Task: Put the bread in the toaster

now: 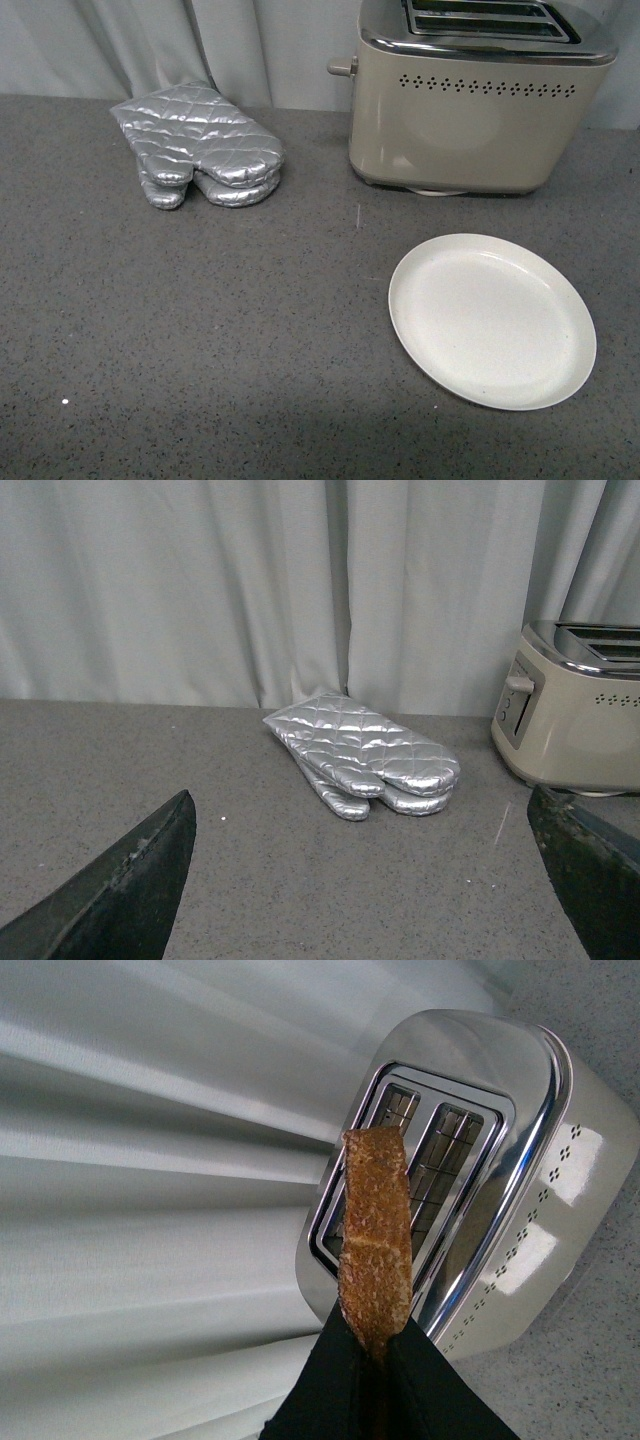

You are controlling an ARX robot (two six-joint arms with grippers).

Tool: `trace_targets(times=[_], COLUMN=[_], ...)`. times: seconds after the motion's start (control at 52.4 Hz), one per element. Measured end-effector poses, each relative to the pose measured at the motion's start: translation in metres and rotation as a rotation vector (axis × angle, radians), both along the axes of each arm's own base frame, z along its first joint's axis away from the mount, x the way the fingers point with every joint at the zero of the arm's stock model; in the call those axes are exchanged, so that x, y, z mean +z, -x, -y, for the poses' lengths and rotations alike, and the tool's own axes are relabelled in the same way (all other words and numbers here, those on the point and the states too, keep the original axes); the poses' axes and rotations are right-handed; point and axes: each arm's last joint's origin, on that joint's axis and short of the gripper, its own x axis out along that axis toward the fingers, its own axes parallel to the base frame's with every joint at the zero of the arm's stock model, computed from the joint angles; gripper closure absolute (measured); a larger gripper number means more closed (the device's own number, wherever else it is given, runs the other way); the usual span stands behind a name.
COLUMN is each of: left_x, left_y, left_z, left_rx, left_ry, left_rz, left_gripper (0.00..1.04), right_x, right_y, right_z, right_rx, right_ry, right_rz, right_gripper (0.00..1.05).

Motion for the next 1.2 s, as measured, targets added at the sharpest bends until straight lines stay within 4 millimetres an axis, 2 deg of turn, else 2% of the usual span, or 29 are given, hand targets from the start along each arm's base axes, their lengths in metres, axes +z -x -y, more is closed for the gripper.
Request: trace_targets(times=[0.095, 0.305, 0.706, 1.202], left_x=[0.0, 0.0, 0.0, 0.0], left_y=[0.0, 0.0, 0.0, 0.0], left_z=[0.0, 0.0, 0.0, 0.0], left_rx=[0.0, 0.0, 0.0, 0.0], left_ry=[0.0, 0.0, 0.0, 0.0], left_rz=[0.0, 0.0, 0.0, 0.0], left_gripper=[0.07, 0.07, 0.07, 0.07], right_x=[-0.003, -0.004, -0.023, -0.041], right_y=[-0.011, -0.023, -0.038, -0.067], right_z=[-0.009, -0.012, -0.008, -0.008], right_rx=[-0.042, -0.093, -0.138, -0.15], right_ry=[0.006, 0.011, 0.025, 0.037], right_rz=[-0.003, -0.018, -0.09, -0.144], right_gripper=[1.03, 1.03, 1.03, 1.03])
